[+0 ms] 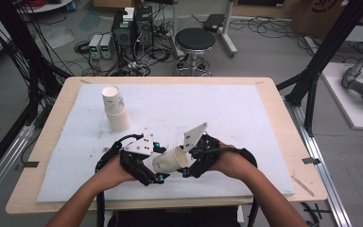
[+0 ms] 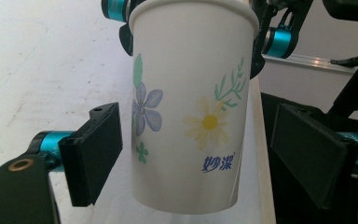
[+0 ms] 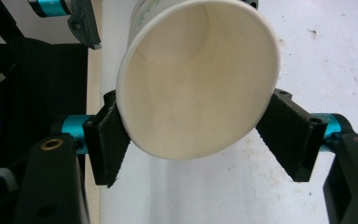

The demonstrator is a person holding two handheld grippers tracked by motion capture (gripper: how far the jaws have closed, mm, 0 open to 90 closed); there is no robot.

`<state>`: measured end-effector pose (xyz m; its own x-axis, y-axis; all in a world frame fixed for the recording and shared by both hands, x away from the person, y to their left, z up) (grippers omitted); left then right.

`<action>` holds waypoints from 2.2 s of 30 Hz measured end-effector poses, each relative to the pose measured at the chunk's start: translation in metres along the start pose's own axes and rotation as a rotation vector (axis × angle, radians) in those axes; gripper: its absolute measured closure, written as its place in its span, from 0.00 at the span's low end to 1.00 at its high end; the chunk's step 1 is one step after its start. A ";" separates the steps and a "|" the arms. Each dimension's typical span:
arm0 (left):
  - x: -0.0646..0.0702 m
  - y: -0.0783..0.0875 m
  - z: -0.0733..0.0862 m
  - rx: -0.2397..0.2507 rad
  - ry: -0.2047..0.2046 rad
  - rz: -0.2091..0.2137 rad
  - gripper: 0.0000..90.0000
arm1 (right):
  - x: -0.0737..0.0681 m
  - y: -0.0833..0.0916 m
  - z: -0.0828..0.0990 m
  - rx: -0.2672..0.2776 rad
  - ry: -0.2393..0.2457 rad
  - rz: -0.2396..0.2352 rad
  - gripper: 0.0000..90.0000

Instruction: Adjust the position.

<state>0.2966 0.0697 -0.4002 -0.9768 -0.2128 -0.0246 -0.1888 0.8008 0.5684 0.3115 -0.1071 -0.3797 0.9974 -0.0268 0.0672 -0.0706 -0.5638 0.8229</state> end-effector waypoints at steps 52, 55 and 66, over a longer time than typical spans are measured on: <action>-0.006 -0.015 0.012 -0.041 0.059 0.035 0.35 | 0.002 0.002 -0.008 -0.010 -0.019 -0.023 0.23; -0.009 -0.011 0.018 0.013 0.097 0.010 0.35 | 0.005 0.011 -0.004 0.075 -0.062 -0.015 0.23; -0.022 0.010 0.045 0.189 0.189 -0.136 0.34 | 0.012 0.037 0.034 0.275 -0.220 0.083 0.23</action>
<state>0.3112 0.1074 -0.4313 -0.9084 -0.4115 0.0741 -0.3491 0.8440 0.4072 0.3213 -0.1564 -0.3681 0.9701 -0.2421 -0.0197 -0.1749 -0.7524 0.6351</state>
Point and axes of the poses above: each handheld gripper's, and its own axes: y roughly backward along the jaws, z roughly out of its underside, x roughly to its right, the point moved 4 cm from there along -y, roughly forward along the jaws, and after that the axes turned 3 degrees about -z, right-handed, at the moved point
